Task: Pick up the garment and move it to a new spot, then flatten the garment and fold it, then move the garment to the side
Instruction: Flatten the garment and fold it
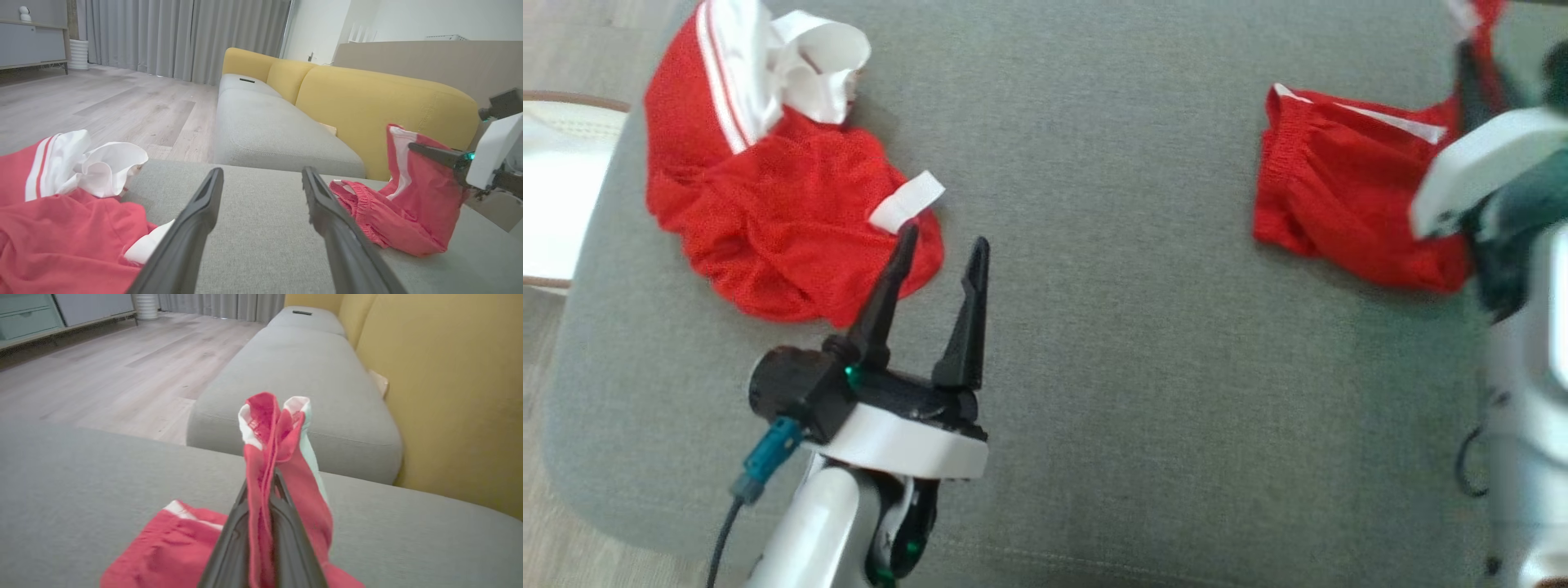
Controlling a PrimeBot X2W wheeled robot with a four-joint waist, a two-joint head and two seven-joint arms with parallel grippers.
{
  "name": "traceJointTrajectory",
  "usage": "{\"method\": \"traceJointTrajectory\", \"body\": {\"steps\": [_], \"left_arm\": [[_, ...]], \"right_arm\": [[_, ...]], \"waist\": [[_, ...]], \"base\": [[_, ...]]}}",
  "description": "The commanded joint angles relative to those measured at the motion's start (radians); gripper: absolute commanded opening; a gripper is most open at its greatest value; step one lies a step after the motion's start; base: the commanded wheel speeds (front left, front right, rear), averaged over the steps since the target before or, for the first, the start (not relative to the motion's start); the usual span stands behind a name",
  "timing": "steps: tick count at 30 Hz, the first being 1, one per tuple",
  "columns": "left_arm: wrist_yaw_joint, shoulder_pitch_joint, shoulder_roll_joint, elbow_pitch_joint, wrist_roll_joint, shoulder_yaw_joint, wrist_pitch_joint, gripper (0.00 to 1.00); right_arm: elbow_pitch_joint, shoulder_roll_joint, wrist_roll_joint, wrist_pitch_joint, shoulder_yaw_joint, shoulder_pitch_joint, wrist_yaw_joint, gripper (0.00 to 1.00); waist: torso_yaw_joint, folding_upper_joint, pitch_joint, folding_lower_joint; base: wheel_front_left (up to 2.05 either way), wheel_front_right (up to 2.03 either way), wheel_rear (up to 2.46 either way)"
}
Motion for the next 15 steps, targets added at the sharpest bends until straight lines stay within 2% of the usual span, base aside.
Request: {"method": "traceJointTrajectory", "body": {"steps": [1,10,11,12,15], "left_arm": [[0.004,-0.007,0.002,-0.027,-0.007,0.019,-0.005,1.0],[0.007,-0.013,0.002,-0.02,-0.021,0.007,-0.005,1.0],[0.007,-0.014,0.002,-0.02,-0.022,0.006,-0.005,1.0],[0.008,-0.014,0.002,-0.019,-0.023,0.005,-0.005,1.0],[0.012,-0.012,0.002,-0.015,-0.024,0.004,-0.005,1.0]], "right_arm": [[-0.044,0.034,0.008,0.01,0.043,0.013,0.007,0.0],[0.013,0.105,0.024,-0.01,0.14,0.038,0.007,0.0],[0.022,0.11,0.027,-0.019,0.147,0.036,0.007,0.4],[0.03,0.115,0.033,-0.028,0.155,0.034,0.007,1.0],[0.037,0.125,0.074,-0.062,0.171,0.031,0.007,1.0]], "waist": [[0.021,0.0,-0.012,0.0],[0.075,0.0,-0.006,0.0],[0.078,0.0,-0.005,0.0],[0.079,0.0,-0.005,0.0],[0.078,0.0,-0.01,0.0]], "base": [[0.0,0.0,0.0],[0.0,0.0,0.0],[0.0,0.0,0.0],[0.0,0.0,0.0],[0.0,0.0,0.0]]}}
